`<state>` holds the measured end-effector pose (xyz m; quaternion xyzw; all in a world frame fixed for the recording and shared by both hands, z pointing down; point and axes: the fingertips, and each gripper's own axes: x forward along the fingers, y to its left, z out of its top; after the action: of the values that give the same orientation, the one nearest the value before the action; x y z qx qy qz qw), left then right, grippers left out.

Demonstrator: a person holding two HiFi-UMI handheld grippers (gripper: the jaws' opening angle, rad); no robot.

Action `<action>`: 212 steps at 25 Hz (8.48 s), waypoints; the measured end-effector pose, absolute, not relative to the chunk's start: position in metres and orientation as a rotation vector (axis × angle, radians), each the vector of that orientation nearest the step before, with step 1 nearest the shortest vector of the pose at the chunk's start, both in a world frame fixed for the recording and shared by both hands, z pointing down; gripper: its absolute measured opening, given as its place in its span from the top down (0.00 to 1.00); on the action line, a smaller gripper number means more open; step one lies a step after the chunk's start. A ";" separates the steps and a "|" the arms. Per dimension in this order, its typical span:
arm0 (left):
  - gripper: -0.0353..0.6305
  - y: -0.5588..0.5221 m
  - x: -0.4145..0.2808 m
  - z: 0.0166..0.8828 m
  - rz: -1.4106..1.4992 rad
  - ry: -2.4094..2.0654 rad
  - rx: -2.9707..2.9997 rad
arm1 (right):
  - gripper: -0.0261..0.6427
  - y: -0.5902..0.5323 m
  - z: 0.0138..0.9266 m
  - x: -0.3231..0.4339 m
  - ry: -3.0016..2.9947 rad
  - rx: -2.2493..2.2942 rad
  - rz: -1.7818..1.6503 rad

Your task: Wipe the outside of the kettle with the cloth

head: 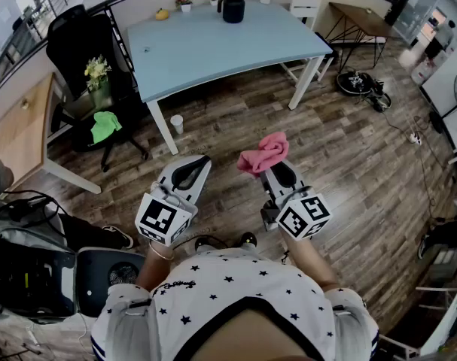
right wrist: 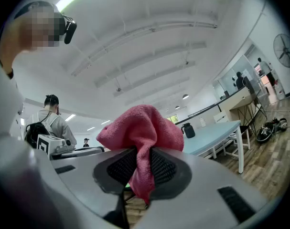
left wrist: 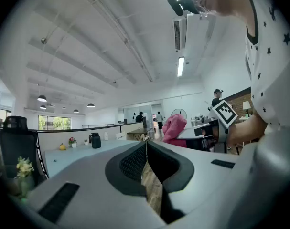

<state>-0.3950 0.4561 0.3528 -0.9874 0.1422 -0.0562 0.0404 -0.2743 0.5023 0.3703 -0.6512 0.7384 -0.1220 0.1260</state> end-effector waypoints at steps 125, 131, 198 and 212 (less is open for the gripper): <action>0.90 0.055 -0.127 0.374 -0.158 0.604 -3.025 | 0.85 0.099 0.395 0.012 2.154 -1.781 -0.497; 0.90 0.018 -0.107 0.372 -0.183 0.819 -2.986 | 0.85 0.042 0.392 0.039 2.272 -1.635 -0.549; 0.90 -0.210 0.005 0.374 -0.163 1.046 -2.922 | 0.85 -0.206 0.424 0.182 2.405 -1.701 -0.637; 0.90 -0.245 -0.018 0.397 -0.176 1.032 -2.971 | 0.85 -0.242 0.451 0.184 2.431 -1.884 -0.652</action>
<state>-0.0176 -0.2450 0.3972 -0.9431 0.3278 -0.0558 -0.0042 0.1842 -0.2421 0.4510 -0.5993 0.7732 -0.2075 -0.0012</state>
